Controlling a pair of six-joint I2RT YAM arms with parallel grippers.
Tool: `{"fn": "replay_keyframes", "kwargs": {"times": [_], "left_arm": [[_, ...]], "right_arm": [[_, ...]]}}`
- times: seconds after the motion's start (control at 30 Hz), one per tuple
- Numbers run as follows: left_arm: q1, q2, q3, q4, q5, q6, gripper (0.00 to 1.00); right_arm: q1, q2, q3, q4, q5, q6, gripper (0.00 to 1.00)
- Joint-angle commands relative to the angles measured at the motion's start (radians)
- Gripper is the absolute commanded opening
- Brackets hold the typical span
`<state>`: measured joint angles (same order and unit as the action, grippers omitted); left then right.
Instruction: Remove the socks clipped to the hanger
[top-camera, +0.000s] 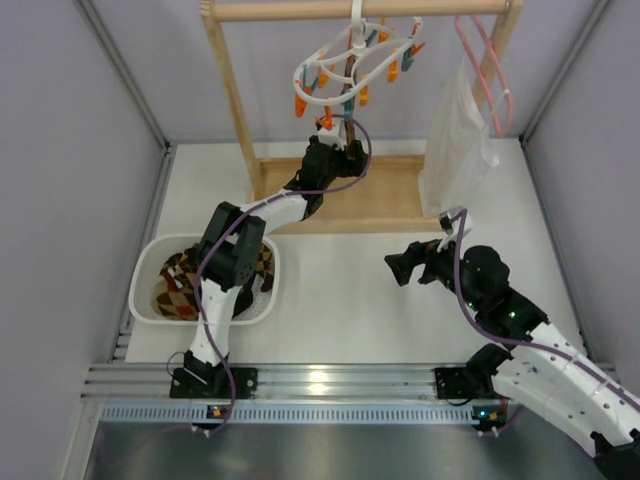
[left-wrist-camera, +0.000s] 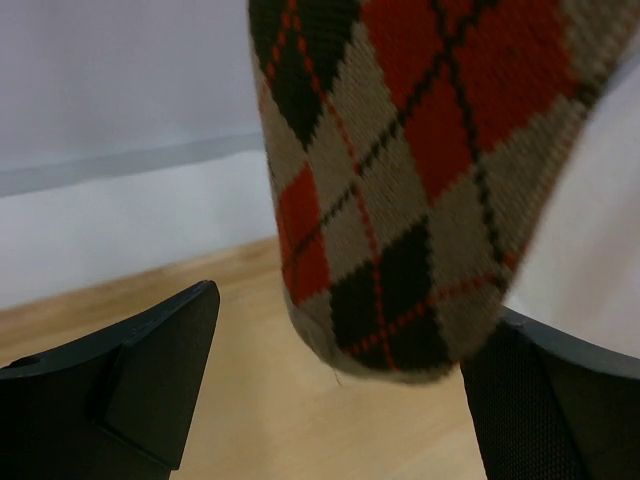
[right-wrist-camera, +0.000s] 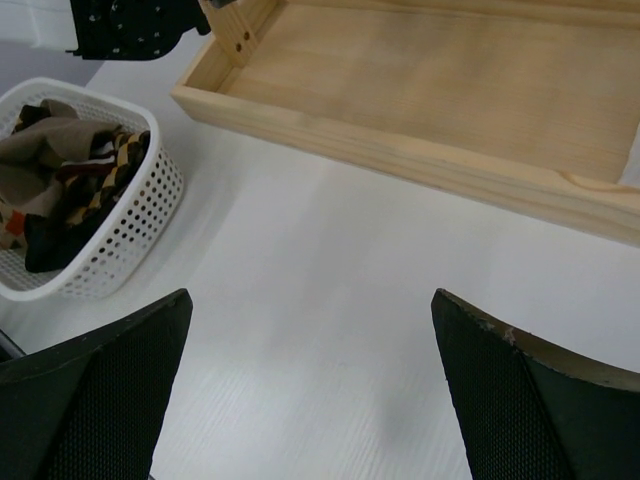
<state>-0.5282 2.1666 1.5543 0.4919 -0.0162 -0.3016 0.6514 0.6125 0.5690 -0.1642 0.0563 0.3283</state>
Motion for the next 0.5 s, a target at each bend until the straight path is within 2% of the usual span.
{"fn": "replay_keyframes", "kwargs": {"times": [0.0,0.13,0.27,0.4,0.43,0.47], "left_arm": [[0.004,0.054,0.113,0.122,-0.128,0.094,0.98],[0.004,0.12,0.181,0.152,-0.166,0.157,0.95],[0.002,0.119,0.185,0.2,-0.157,0.188,0.8],[0.002,0.092,0.152,0.234,-0.153,0.216,0.58],[0.0,0.082,0.138,0.246,-0.157,0.225,0.4],[-0.001,0.059,0.124,0.252,-0.178,0.228,0.29]], "right_arm": [[-0.009,0.01,-0.006,0.041,-0.033,-0.023,0.99],[-0.009,0.027,-0.012,0.046,-0.042,-0.028,0.99],[-0.009,0.046,-0.018,0.06,-0.049,-0.025,0.99],[-0.009,0.07,-0.023,0.069,-0.052,-0.023,1.0],[-0.009,0.078,-0.023,0.071,-0.052,-0.023,1.0],[-0.009,0.082,-0.023,0.071,-0.052,-0.023,0.99]]}}
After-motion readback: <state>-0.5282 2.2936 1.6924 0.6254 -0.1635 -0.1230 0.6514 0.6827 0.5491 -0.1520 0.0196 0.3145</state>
